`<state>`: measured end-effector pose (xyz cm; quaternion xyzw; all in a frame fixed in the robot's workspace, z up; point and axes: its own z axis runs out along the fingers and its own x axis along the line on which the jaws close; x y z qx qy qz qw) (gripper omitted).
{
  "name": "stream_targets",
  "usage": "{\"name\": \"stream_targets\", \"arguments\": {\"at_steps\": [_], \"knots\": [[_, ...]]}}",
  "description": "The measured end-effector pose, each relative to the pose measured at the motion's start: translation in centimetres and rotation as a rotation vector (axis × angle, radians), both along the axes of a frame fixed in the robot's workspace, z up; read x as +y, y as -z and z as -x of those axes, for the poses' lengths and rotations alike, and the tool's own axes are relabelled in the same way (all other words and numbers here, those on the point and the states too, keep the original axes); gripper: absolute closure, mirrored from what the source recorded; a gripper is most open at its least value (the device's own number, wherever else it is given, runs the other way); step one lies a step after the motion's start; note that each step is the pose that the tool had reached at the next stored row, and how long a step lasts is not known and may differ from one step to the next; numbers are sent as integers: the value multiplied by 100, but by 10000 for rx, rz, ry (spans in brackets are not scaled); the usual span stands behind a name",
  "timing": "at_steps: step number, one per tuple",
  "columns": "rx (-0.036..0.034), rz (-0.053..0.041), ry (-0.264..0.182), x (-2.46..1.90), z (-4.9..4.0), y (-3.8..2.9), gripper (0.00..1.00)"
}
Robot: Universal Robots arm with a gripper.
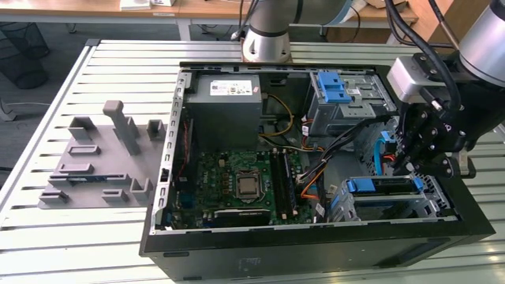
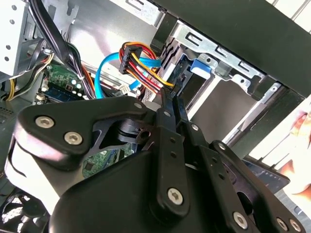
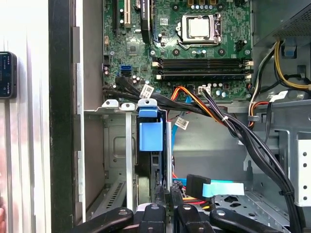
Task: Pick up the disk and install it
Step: 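Insert the first disk wire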
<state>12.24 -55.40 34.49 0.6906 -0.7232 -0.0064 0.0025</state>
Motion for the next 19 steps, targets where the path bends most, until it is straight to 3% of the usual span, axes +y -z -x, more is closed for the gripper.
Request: {"name": "stream_targets", "arguments": {"at_steps": [5, 19], "knots": [[19, 2, 1, -2, 0, 45, 84], [50, 2, 0, -3, -1, 50, 84]]}}
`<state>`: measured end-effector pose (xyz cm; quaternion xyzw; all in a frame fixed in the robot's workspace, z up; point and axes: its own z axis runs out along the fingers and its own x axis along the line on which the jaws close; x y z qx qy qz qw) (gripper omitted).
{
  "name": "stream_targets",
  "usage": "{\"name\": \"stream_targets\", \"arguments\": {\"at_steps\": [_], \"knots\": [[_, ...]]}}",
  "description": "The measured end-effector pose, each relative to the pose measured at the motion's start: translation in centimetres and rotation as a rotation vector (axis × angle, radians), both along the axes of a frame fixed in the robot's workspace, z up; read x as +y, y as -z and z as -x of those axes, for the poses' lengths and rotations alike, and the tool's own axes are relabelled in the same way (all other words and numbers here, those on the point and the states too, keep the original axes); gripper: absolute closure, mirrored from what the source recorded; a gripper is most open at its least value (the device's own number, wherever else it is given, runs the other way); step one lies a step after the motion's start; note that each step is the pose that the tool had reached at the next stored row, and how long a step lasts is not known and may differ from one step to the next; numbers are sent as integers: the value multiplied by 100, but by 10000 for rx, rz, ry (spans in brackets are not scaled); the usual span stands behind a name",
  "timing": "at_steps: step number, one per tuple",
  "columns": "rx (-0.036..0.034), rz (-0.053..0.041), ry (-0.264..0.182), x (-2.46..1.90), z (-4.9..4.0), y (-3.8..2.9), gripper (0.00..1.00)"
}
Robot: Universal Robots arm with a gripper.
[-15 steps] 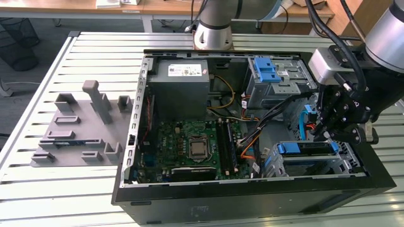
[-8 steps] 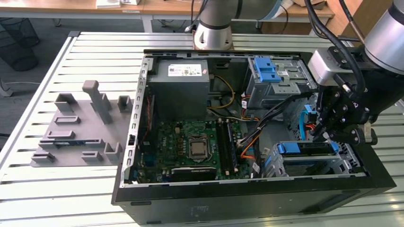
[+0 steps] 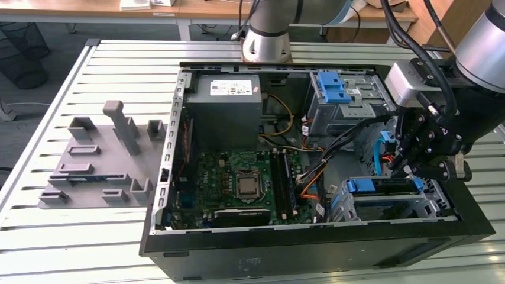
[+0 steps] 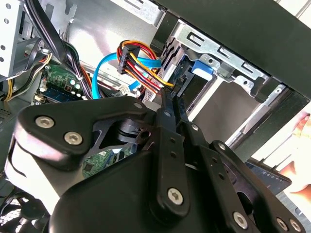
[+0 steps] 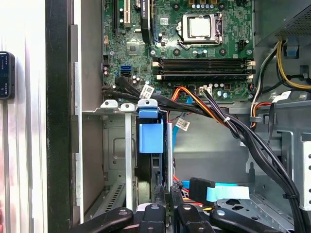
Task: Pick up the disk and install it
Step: 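Insert the first disk wire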
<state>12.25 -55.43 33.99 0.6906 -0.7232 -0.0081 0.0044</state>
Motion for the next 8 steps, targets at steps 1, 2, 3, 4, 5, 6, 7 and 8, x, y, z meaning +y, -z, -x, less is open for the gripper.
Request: {"name": "stream_targets", "arguments": {"at_steps": [1, 2, 3, 4, 5, 6, 7, 8], "knots": [[0, 1, 0, 0, 0, 0, 84], [0, 1, 0, 0, 0, 0, 84], [1, 0, 1, 0, 0, 0, 84], [12, 1, 0, -1, -1, 0, 84], [44, -1, -2, -3, -4, 1, 84], [85, 0, -1, -5, -8, 1, 84], [120, 1, 0, -9, -13, 2, 84], [136, 1, -1, -13, -15, 3, 84]]}}
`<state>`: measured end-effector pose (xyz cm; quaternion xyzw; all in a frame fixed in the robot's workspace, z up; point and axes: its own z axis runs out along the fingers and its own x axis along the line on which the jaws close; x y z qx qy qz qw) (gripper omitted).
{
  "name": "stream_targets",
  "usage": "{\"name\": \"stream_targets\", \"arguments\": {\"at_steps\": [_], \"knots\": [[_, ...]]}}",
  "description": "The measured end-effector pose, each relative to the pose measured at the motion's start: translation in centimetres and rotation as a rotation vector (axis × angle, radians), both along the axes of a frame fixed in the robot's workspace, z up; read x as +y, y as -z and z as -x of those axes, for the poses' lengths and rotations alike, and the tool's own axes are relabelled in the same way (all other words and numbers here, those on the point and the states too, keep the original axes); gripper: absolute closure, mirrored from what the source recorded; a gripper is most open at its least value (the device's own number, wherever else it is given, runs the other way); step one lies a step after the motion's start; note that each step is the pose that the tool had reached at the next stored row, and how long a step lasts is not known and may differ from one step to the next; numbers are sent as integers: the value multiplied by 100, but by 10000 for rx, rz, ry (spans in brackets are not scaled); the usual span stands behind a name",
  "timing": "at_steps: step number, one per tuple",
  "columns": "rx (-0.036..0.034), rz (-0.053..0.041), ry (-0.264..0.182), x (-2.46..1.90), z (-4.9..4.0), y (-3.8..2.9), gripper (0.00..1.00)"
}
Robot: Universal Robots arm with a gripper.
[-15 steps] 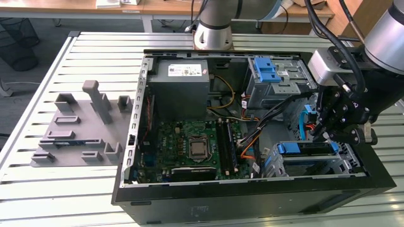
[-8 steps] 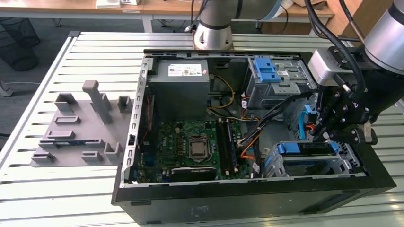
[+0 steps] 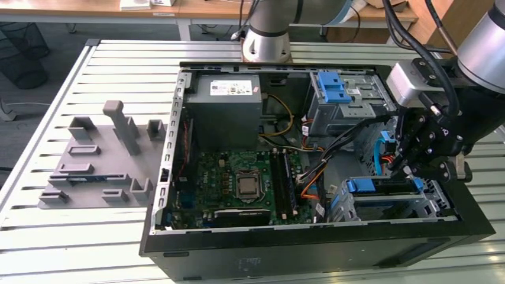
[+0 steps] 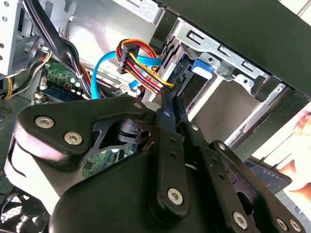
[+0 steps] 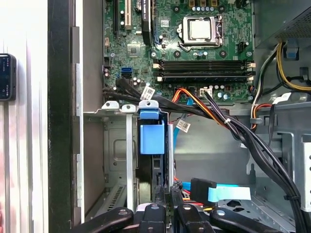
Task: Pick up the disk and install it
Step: 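Insert the first disk wire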
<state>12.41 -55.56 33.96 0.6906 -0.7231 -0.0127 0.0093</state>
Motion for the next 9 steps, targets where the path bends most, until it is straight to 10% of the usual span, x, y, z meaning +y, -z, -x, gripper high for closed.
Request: {"name": "stream_targets", "arguments": {"at_steps": [9], "knots": [[53, 0, 43, -30, -19, 17, 84]]}}
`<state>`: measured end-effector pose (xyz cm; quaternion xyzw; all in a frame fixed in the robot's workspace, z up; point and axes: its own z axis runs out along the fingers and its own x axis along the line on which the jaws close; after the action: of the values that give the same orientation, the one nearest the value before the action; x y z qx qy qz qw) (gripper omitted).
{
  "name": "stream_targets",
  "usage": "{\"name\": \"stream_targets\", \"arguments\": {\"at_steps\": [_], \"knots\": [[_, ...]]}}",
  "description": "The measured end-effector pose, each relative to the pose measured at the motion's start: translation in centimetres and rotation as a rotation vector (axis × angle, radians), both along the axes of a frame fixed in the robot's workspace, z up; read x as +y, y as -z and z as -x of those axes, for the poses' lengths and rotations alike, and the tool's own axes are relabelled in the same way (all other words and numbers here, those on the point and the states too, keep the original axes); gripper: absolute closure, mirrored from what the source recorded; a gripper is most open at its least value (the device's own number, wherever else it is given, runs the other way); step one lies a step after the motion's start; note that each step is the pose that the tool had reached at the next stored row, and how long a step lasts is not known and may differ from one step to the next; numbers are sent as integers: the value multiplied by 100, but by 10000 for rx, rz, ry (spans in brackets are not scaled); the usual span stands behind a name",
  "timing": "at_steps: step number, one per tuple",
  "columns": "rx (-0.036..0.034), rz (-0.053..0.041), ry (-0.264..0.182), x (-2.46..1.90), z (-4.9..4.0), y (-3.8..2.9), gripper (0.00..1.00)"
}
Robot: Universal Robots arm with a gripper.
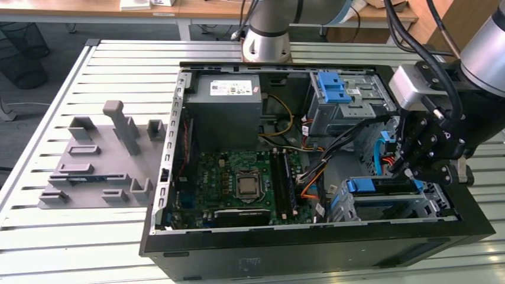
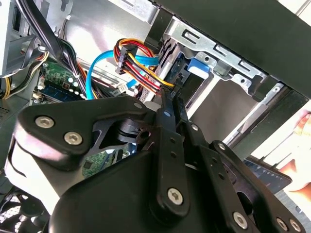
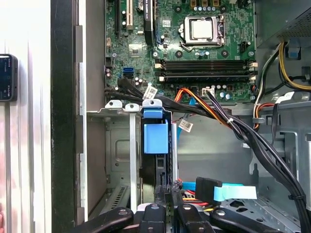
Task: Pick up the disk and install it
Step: 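Insert the first disk wire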
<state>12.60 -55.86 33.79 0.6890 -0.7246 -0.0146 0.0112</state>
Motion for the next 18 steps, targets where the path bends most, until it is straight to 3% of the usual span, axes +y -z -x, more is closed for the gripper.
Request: {"name": "stream_targets", "arguments": {"at_steps": [13, 18], "knots": [[75, 2, 84, 0, -16, 26, 84], [163, 0, 111, 0, -23, 25, 84]]}}
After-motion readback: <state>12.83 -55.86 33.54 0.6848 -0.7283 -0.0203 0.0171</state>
